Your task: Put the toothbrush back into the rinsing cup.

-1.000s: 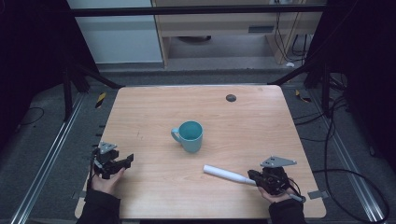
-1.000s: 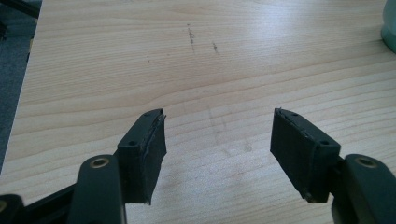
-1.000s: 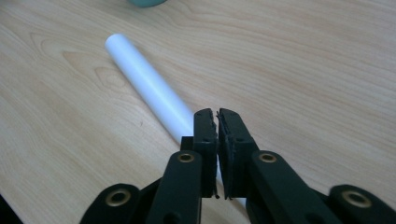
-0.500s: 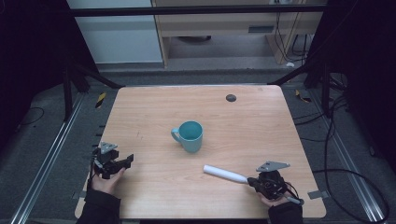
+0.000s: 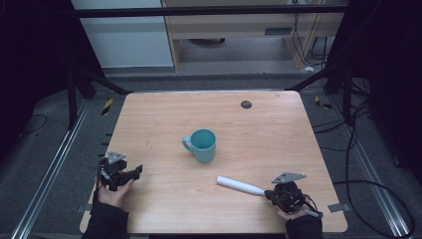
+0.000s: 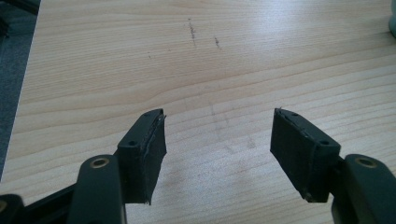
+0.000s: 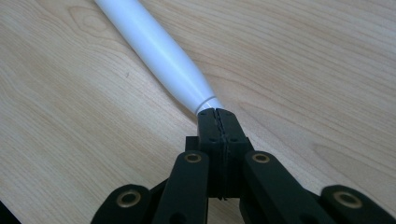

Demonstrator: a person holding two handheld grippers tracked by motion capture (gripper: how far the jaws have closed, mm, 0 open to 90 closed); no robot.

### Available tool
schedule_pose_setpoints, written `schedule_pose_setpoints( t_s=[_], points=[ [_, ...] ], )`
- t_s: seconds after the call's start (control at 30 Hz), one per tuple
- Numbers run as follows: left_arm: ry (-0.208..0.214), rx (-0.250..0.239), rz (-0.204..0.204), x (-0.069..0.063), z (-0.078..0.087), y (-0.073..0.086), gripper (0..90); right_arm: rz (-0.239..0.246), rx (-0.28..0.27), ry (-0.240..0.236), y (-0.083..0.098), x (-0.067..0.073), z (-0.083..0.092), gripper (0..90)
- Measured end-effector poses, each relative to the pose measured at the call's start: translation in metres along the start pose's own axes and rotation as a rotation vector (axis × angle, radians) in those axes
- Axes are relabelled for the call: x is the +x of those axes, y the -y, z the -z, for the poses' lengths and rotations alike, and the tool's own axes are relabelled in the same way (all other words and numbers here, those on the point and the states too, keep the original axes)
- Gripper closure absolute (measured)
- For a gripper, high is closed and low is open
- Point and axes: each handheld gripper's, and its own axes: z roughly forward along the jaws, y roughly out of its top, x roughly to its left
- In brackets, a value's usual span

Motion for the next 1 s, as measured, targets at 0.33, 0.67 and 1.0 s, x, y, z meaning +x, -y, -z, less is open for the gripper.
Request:
schedule_pose_setpoints(
  t_s=[0.33, 0.67, 1.0],
  points=[
    [-0.001, 0.003, 0.0, 0.0, -0.001, 0.0, 34.8, -0.025, 0.018, 0.029, 0.0, -0.007, -0.003, 90.0],
    [-0.001, 0.005, -0.001, 0.0, -0.001, 0.0, 34.9, -0.035, 0.022, 0.058, -0.004, -0.013, -0.009, 90.0],
    [-0.003, 0.006, -0.002, 0.0, -0.001, 0.0, 34.9, -0.037, 0.024, 0.087, -0.009, -0.017, -0.013, 90.0]
  ],
)
